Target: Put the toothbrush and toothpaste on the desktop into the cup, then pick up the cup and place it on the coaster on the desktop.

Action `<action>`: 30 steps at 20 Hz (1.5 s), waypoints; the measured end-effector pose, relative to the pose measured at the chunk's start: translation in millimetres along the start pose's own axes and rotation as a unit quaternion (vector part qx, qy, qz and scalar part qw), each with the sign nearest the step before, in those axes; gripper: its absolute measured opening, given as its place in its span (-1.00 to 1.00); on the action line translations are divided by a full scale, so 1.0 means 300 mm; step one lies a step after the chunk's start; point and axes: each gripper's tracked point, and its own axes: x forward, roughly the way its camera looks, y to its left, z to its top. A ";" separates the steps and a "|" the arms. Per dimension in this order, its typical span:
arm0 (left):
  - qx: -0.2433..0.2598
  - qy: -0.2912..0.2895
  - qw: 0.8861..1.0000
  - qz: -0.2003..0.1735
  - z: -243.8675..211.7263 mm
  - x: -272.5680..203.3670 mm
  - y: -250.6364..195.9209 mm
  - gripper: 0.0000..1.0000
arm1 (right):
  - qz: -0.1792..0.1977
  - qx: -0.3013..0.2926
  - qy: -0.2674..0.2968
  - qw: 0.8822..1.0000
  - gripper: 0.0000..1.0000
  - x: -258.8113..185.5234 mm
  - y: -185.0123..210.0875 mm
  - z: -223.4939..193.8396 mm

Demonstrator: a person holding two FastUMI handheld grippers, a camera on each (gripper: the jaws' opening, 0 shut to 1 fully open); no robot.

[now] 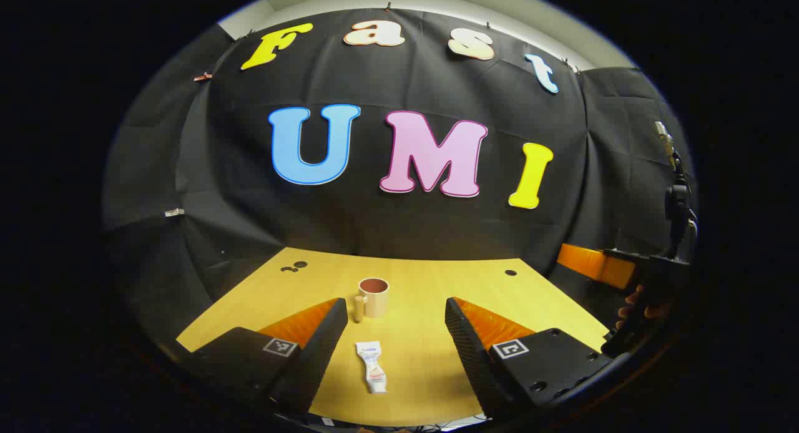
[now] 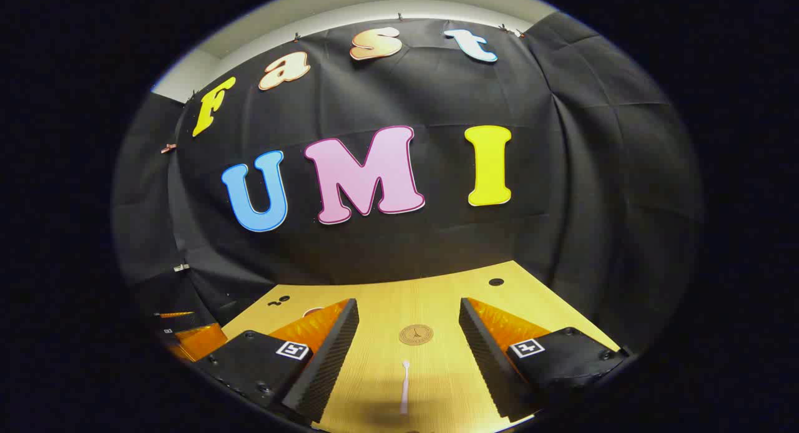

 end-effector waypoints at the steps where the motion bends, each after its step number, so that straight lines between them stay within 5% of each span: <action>1: 0.003 -0.003 1.000 -0.004 0.007 0.003 -0.011 0.94 | 0.002 0.001 0.004 1.000 0.99 0.004 0.000 -0.007; 23: -0.020 0.046 0.997 0.057 -0.126 0.135 0.100 0.94 | 0.040 -0.007 0.064 0.997 0.99 0.129 -0.013 -0.123; 30: -0.060 0.141 0.982 0.108 -0.408 0.275 0.199 0.95 | 0.073 -0.019 0.104 0.992 0.99 0.254 -0.007 -0.208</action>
